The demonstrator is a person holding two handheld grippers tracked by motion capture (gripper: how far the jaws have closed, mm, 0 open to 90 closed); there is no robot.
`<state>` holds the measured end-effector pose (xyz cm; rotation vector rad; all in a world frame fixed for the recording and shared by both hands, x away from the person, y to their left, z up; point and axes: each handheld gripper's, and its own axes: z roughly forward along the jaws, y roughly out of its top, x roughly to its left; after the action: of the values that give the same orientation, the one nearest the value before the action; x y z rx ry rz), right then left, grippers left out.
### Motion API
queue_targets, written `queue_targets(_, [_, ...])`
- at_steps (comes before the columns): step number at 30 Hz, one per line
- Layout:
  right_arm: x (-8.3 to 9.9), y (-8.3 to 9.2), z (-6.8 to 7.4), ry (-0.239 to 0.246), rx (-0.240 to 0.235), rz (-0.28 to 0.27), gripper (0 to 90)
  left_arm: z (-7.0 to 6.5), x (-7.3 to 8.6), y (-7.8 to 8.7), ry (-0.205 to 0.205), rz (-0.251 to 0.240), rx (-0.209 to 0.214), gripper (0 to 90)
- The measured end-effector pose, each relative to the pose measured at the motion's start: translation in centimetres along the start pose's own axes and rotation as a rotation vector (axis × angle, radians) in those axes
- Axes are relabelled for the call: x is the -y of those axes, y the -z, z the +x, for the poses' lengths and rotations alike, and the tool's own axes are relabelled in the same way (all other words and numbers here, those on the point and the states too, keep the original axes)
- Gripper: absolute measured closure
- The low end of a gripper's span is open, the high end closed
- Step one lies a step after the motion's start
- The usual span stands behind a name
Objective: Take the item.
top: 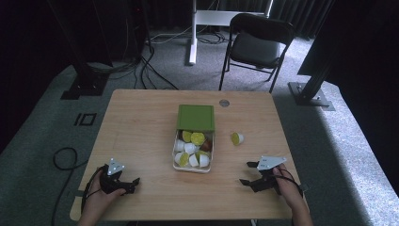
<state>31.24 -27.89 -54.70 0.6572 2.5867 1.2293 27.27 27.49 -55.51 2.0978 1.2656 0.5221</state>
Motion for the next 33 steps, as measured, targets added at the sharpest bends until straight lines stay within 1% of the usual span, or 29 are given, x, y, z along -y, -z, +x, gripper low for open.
queue_targets(5, [0.6,0.6,-0.1,0.039,-0.016,0.017,19.8,0.0,0.0,0.0,0.0,0.0,0.0,2.1])
queue_targets(7, [0.9,0.9,-0.2,0.075,-0.031,0.004,19.8,0.0,0.0,0.0,0.0,0.0,0.0,2.1])
queue_targets(9, [1.2,1.1,-0.2,0.096,-0.062,0.01,18.2,0.0,0.0,0.0,0.0,0.0,0.0,2.1])
queue_targets(11, [1.5,1.3,-0.1,0.147,-0.079,0.024,17.7,0.0,0.0,0.0,0.0,0.0,0.0,2.1])
queue_targets(13, [1.8,1.4,0.0,0.178,-0.101,0.046,17.7,0.0,0.0,0.0,0.0,0.0,0.0,2.1])
queue_targets(15, [2.0,1.4,0.1,0.214,-0.138,0.053,17.6,0.0,0.0,0.0,0.0,0.0,0.0,2.1])
queue_targets(17, [2.1,1.3,0.2,0.227,-0.182,0.065,17.7,0.0,0.0,0.0,0.0,0.0,0.0,2.1])
queue_targets(19, [2.2,1.2,0.3,0.245,-0.193,0.071,17.6,0.0,0.0,0.0,0.001,0.0,0.0,2.1])
queue_targets(20, [2.2,1.1,0.3,0.242,-0.196,0.073,17.7,0.0,0.0,0.0,0.0,0.0,0.0,2.1])
queue_targets(21, [2.2,1.0,0.3,0.218,-0.198,0.075,17.6,0.0,0.0,0.0,0.0,0.0,0.0,2.1])
queue_targets(22, [2.2,1.0,0.3,0.21,-0.197,0.072,17.7,0.0,0.0,0.0,0.0,0.0,0.0,2.1])
queue_targets(23, [2.2,1.0,0.3,0.216,-0.198,0.069,17.7,0.0,0.0,0.0,0.0,0.0,0.0,2.1])
queue_targets(25, [2.3,1.0,0.3,0.188,-0.194,0.078,16.8,0.0,0.0,0.0,0.0,0.0,0.0,2.1])
queue_targets(28, [2.4,0.9,0.3,0.177,-0.19,0.068,15.2,0.0,0.0,0.0,0.0,0.0,0.0,2.1])
queue_targets(33, [2.4,0.9,0.3,0.19,-0.196,0.072,12.7,0.0,0.0,0.0,0.0,0.0,0.0,2.1])
